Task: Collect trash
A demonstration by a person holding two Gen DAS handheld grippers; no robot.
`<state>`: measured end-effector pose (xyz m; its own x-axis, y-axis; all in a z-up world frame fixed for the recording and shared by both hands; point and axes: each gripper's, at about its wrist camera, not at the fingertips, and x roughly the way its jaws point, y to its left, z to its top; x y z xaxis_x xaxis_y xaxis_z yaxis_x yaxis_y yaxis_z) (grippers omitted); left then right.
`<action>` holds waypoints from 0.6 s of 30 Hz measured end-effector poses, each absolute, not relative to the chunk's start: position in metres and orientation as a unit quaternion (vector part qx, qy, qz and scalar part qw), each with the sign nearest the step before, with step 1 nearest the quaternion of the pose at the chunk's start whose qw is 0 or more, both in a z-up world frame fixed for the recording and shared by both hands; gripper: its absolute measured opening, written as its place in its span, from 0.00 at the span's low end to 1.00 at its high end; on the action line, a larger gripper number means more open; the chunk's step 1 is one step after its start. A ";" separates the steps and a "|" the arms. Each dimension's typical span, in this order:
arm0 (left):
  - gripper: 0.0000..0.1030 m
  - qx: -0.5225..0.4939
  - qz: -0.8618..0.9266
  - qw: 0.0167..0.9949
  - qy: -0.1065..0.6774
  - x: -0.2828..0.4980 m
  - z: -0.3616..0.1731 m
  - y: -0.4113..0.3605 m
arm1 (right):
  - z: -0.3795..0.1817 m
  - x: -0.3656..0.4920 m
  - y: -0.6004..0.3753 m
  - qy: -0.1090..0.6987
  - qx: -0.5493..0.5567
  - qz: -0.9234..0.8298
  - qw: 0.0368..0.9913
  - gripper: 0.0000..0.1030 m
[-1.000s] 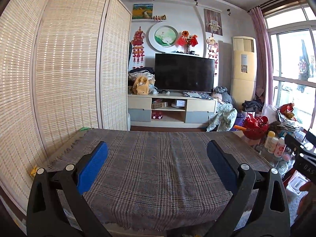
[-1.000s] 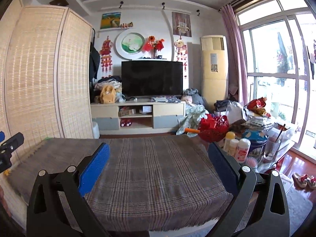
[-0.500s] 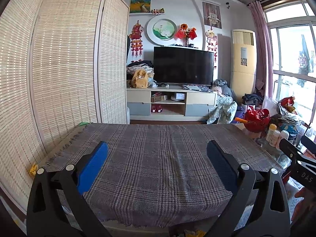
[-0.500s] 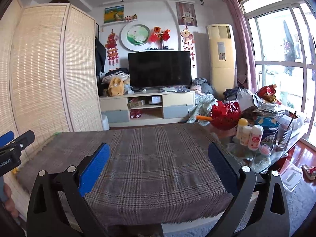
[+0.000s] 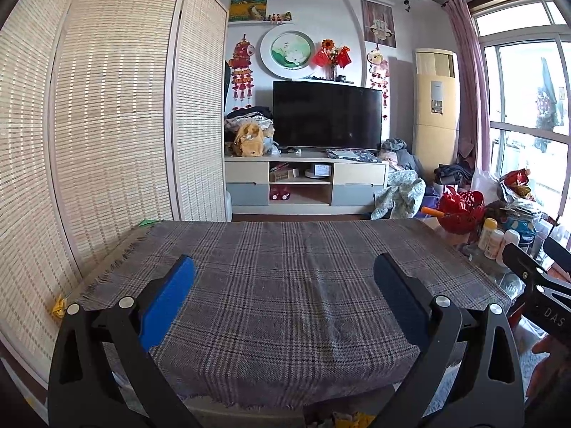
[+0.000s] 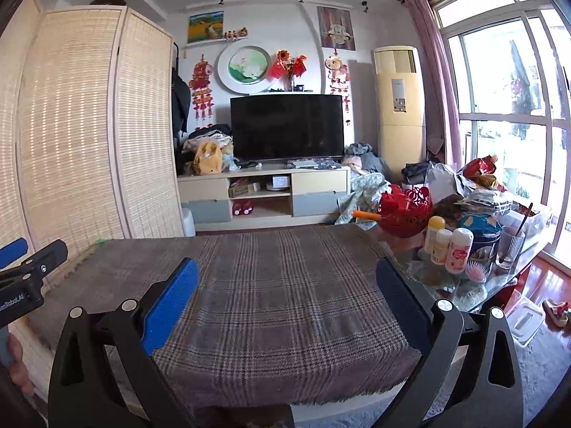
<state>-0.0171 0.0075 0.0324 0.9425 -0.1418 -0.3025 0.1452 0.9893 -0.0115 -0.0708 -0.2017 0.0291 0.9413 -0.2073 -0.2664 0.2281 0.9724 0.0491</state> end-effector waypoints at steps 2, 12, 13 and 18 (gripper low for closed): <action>0.92 0.006 -0.073 0.985 0.154 -0.015 0.032 0.008 | 0.029 -0.071 -0.202 0.131 0.040 -0.110 0.985 0.97; 0.92 -0.002 -0.081 0.984 0.157 -0.014 0.031 0.008 | 0.027 -0.069 -0.200 0.134 0.037 -0.106 0.985 0.97; 0.92 -0.001 -0.081 0.984 0.157 -0.014 0.031 0.008 | 0.027 -0.069 -0.199 0.134 0.036 -0.106 0.985 0.97; 0.92 0.000 -0.081 0.984 0.158 -0.016 0.031 0.007 | 0.027 -0.068 -0.201 0.134 0.037 -0.106 0.985 0.97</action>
